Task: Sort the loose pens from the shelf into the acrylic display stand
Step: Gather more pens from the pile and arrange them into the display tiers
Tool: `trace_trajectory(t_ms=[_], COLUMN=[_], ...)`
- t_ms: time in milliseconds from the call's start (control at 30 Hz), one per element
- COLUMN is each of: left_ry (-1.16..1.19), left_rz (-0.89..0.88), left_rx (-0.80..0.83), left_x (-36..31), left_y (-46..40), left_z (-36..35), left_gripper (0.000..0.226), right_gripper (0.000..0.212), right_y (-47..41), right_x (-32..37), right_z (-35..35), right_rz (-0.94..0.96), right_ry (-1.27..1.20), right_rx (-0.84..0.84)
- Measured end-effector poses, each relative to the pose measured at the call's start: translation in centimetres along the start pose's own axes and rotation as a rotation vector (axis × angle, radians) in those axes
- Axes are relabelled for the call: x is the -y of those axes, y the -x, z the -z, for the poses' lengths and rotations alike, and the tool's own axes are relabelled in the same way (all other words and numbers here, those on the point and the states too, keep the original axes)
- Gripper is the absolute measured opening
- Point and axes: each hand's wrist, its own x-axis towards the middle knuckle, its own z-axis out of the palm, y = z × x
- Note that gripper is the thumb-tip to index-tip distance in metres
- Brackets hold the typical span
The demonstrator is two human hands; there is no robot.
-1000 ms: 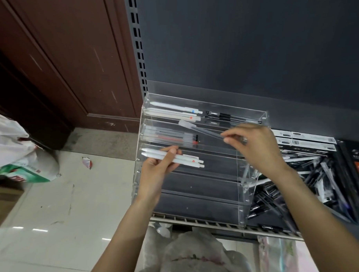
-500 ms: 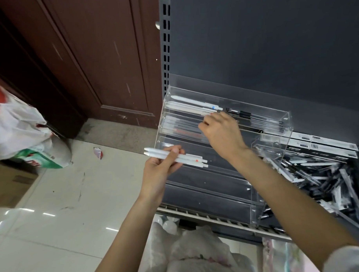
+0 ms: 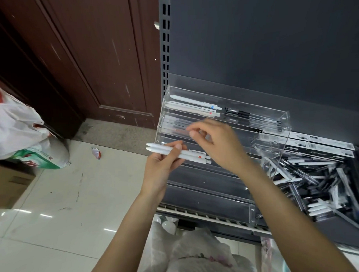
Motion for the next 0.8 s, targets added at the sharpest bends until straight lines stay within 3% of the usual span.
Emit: trace_trajectory(t_ms=[100, 200, 300, 400, 467, 800], left_ry=[-0.006, -0.030, -0.071, -0.079, -0.076, -0.040], left_rz=[-0.020, -0.043, -0.058, -0.058, -0.044, -0.070], left_rx=[0.049, 0.077, 0.066, 0.036, 0.020, -0.100], left_x=[0.1, 0.3, 0.5, 0.4, 0.2, -0.1], left_y=[0.2, 0.4, 0.2, 0.0, -0.1, -0.8], left_z=[-0.5, -1.4, -2.3, -2.0, -1.4, 0.1], left_gripper=[0.018, 0.017, 0.015, 0.013, 0.013, 0.018], right_gripper=[0.015, 0.013, 0.012, 0.011, 0.008, 0.011], right_y=[2.7, 3.8, 3.7, 2.0, -0.1, -7.5], right_x=[0.3, -0.3, -1.2, -2.7, -3.5, -4.6], right_z=[0.7, 1.2, 2.7, 4.9, 5.8, 2.6], right_rz=[-0.093, -0.160, -0.193, -0.202, -0.188, -0.093], right_ry=[-0.140, -0.247, -0.246, -0.102, -0.006, 0.286], right_rx=[0.109, 0.067, -0.093, -0.310, -0.369, -0.126])
